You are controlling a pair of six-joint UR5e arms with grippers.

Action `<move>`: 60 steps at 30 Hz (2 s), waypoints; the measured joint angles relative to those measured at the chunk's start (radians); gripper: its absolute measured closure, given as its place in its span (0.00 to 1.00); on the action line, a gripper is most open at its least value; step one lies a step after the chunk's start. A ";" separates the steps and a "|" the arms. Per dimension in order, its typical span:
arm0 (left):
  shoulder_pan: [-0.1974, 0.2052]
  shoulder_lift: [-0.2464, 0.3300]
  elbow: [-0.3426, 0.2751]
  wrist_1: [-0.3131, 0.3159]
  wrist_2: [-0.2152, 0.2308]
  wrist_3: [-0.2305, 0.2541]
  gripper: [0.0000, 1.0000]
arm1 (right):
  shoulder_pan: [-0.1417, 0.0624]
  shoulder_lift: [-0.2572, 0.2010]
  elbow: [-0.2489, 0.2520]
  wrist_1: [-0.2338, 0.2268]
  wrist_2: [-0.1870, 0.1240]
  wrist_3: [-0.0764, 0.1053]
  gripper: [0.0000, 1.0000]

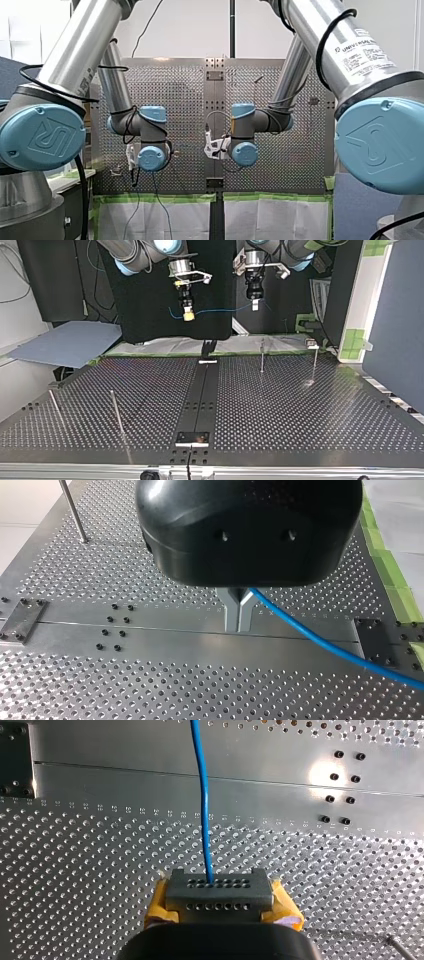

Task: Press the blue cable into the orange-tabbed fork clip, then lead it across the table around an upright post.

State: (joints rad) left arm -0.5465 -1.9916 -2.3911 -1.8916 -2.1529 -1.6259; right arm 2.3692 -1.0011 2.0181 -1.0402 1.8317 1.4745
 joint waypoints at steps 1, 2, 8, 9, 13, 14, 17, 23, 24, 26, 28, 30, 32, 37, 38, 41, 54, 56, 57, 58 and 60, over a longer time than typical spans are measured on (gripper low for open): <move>0.000 0.000 0.000 0.000 0.000 0.000 1.00 | 0.000 0.000 0.000 0.000 0.000 0.000 1.00; 0.000 0.000 0.000 0.000 0.000 0.000 1.00 | 0.000 0.000 0.000 0.000 0.000 0.000 1.00; 0.000 0.000 0.000 0.000 0.000 0.000 1.00 | 0.000 0.000 0.000 0.000 0.000 0.000 1.00; 0.000 0.000 0.000 0.000 0.000 0.000 1.00 | 0.000 0.000 0.000 0.000 0.000 0.000 1.00; 0.000 0.000 0.000 0.000 0.000 0.000 1.00 | 0.000 0.000 0.000 0.000 0.000 0.000 1.00; 0.000 0.000 0.000 0.000 0.000 0.000 1.00 | 0.000 0.000 0.000 0.000 0.000 0.000 1.00; 0.000 0.000 0.000 0.000 0.000 0.000 1.00 | 0.000 0.000 0.000 0.000 0.000 0.000 1.00; 0.000 0.000 0.000 0.000 0.000 0.000 1.00 | 0.000 0.000 0.000 0.000 0.000 0.000 1.00; 0.000 0.000 0.000 0.000 0.000 0.000 1.00 | 0.000 0.000 0.000 0.000 0.000 0.000 1.00; 0.000 0.000 0.000 0.000 0.000 0.000 1.00 | 0.000 0.000 0.000 0.000 0.000 0.000 1.00; 0.000 0.000 0.000 0.000 0.000 0.000 1.00 | 0.000 0.000 0.000 0.000 0.000 0.000 1.00; 0.000 0.000 0.000 0.000 0.000 0.000 1.00 | 0.000 0.000 0.000 0.000 0.000 0.000 1.00; 0.000 0.000 0.000 0.000 0.000 0.000 1.00 | 0.000 0.000 0.000 0.000 0.000 0.000 1.00; 0.000 0.000 0.000 0.000 0.000 0.000 1.00 | 0.000 0.000 0.000 0.000 0.000 0.000 1.00; 0.000 0.000 0.000 0.000 0.000 0.000 1.00 | 0.000 0.000 0.000 0.000 0.000 0.000 1.00; 0.000 0.000 0.000 0.000 0.000 0.000 1.00 | 0.000 0.000 0.000 0.000 0.000 0.000 1.00; 0.006 -0.060 -0.013 -0.006 0.018 0.001 1.00 | 0.000 0.000 -0.001 0.000 0.000 -0.003 1.00; 0.006 -0.078 -0.013 -0.006 0.018 0.001 1.00 | 0.000 0.000 -0.002 0.000 0.000 -0.003 1.00; 0.006 -0.083 -0.014 -0.006 0.018 0.001 1.00 | 0.000 0.000 -0.001 0.000 0.000 -0.003 1.00; 0.006 -0.087 -0.013 -0.006 0.018 0.001 1.00 | 0.000 0.000 -0.002 0.000 0.000 -0.003 1.00; 0.006 -0.092 -0.014 -0.006 0.018 0.002 1.00 | 0.000 0.000 -0.002 0.000 0.000 -0.003 1.00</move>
State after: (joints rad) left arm -0.5404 -2.0835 -2.4047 -1.8977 -2.1345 -1.6244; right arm 2.3693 -1.0012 2.0166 -1.0402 1.8317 1.4714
